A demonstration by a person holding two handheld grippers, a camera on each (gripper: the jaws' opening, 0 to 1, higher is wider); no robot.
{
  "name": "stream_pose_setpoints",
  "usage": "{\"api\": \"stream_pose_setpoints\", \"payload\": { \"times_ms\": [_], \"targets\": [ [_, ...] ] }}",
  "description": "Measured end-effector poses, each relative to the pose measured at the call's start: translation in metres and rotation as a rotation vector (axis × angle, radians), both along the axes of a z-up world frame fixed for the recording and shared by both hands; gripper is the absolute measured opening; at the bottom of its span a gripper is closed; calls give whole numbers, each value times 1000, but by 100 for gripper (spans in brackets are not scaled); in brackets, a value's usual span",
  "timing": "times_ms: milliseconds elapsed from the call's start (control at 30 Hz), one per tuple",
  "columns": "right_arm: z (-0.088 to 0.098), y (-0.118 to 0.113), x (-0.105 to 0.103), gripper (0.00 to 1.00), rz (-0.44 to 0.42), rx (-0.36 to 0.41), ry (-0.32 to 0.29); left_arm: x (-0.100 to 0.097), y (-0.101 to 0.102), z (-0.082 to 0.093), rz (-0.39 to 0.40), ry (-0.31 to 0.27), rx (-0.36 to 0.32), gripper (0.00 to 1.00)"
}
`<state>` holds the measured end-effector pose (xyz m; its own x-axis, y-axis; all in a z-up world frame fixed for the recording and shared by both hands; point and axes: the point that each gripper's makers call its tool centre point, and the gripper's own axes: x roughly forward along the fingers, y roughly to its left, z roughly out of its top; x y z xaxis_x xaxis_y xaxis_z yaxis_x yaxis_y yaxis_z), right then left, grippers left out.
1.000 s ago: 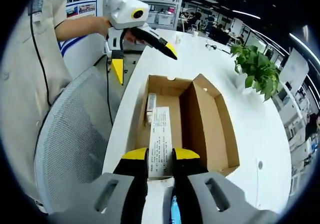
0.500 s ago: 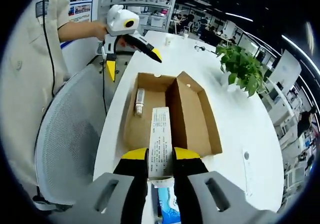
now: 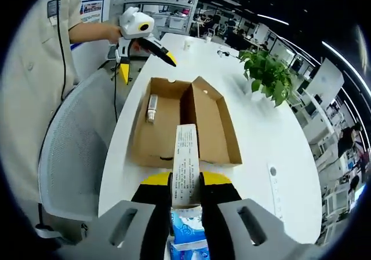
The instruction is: Operate the shoe box by opening the lid, removing the specified soft item, and placing it in the target area until the item is outside and the box remains undamaged.
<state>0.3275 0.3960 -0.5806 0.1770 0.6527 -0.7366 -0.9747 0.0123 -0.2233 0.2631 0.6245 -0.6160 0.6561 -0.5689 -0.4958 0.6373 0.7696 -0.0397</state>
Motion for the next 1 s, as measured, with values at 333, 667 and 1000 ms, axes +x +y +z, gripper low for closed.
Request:
{"api": "stream_pose_setpoints", "payload": {
  "times_ms": [333, 667, 1000],
  "targets": [
    [3, -33, 22, 15, -35, -5, -19, 2, 1, 0, 7, 4, 2, 100],
    [-1, -69, 49, 16, -69, -32, -37, 5, 2, -3, 13, 11, 4, 100],
    [-19, -98, 68, 16, -90, -77, -38, 6, 4, -10, 21, 28, 9, 100]
  ]
}}
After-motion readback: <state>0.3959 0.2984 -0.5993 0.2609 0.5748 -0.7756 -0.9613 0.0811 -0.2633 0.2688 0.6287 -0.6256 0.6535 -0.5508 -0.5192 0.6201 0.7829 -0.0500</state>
